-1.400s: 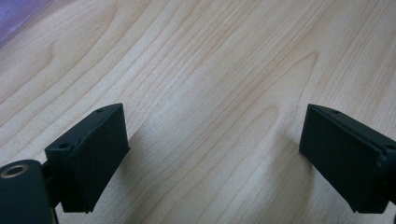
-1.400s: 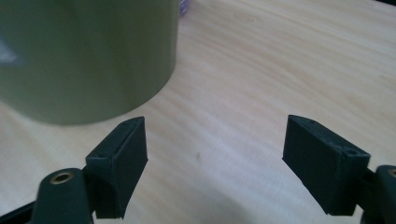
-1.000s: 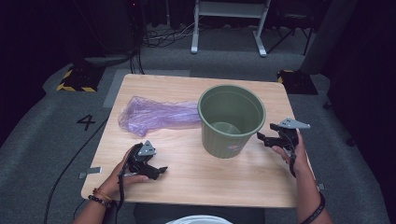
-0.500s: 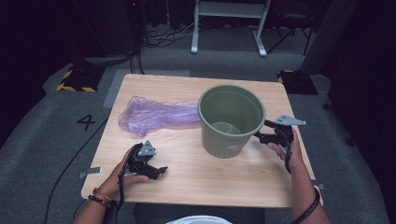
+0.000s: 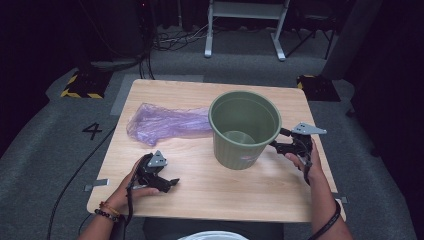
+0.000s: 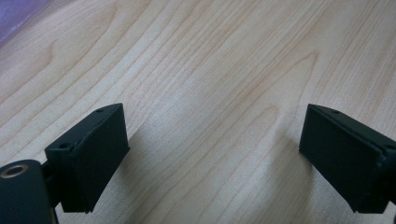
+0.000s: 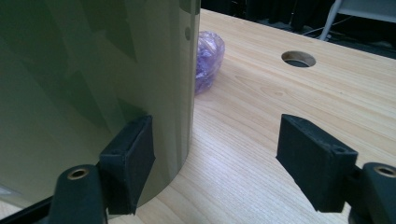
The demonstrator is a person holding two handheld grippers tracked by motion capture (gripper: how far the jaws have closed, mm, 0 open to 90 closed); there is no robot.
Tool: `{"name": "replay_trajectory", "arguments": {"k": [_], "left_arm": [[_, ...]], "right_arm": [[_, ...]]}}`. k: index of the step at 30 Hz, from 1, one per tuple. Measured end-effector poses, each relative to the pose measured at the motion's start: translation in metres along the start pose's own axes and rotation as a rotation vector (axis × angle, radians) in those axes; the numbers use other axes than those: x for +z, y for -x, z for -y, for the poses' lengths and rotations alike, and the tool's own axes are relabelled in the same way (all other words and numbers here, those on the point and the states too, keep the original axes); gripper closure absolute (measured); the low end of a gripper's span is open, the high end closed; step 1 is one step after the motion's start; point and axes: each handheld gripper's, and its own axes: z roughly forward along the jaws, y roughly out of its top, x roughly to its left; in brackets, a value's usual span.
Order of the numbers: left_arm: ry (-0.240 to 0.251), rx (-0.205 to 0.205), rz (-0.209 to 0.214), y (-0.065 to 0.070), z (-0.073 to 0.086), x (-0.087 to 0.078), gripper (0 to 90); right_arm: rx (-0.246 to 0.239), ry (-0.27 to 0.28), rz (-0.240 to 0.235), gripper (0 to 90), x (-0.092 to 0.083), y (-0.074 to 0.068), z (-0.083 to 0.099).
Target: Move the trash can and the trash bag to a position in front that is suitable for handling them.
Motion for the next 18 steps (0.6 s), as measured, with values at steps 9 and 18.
{"name": "replay_trajectory", "arguments": {"k": [9, 18], "left_arm": [[0.000, 0.000, 0.000, 0.000, 0.000, 0.000, 7.8], [0.000, -0.001, 0.000, 0.000, 0.000, 0.000, 7.8]], "right_arm": [[-0.029, -0.002, -0.021, 27.9, 0.003, -0.008, -0.002], [-0.071, -0.004, -0.045, 27.6, 0.009, -0.021, -0.006]]}}
